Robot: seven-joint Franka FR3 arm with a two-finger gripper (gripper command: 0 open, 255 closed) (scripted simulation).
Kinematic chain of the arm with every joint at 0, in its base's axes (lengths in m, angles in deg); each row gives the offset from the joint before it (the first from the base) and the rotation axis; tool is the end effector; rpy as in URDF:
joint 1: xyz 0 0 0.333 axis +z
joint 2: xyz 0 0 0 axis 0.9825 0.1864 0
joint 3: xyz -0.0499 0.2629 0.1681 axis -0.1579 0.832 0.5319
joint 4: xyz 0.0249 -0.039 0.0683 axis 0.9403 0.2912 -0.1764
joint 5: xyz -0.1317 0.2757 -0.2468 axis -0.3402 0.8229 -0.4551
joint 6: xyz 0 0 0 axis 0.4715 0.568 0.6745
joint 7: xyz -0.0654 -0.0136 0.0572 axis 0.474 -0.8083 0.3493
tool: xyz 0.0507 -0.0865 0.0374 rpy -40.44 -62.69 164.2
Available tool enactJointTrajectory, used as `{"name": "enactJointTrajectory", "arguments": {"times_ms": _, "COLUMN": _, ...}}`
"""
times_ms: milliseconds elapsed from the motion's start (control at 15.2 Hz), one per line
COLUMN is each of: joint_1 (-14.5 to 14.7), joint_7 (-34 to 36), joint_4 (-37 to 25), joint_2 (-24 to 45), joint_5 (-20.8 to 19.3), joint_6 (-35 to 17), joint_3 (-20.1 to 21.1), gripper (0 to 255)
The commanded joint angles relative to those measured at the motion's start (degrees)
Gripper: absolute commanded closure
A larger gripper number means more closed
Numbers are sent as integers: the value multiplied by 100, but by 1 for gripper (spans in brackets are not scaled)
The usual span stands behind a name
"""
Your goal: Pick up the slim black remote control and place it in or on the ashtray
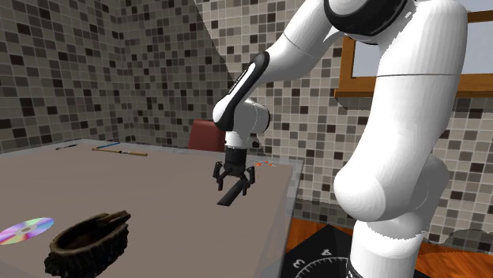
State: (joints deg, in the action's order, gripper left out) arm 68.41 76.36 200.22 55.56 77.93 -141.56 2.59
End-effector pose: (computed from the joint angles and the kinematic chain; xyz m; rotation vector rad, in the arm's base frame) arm 0.4651 0.0366 0.3082 -2.6257 1.4349 0.2739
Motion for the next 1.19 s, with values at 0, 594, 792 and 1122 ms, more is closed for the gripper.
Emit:
{"name": "enactJointTrajectory", "arguments": {"times_ms": 0, "joint_1": 0, "joint_7": 0, "joint_4": 0, "joint_2": 0, "joint_5": 0, "joint_6": 0, "joint_3": 0, "gripper": 0}}
{"name": "enactJointTrajectory", "arguments": {"times_ms": 594, "joint_1": 1, "joint_7": 4, "joint_4": -14, "joint_2": 29, "joint_5": -5, "joint_6": -15, "joint_3": 2, "gripper": 255}}
{"name": "enactJointTrajectory", "arguments": {"times_ms": 792, "joint_1": -3, "joint_7": 24, "joint_4": -46, "joint_2": -119, "joint_5": -6, "joint_6": 163, "joint_3": -10, "gripper": 255}}
{"name": "enactJointTrajectory", "arguments": {"times_ms": 1122, "joint_1": -16, "joint_7": 84, "joint_4": -187, "joint_2": -393, "joint_5": -24, "joint_6": 573, "joint_3": -32, "gripper": 255}}
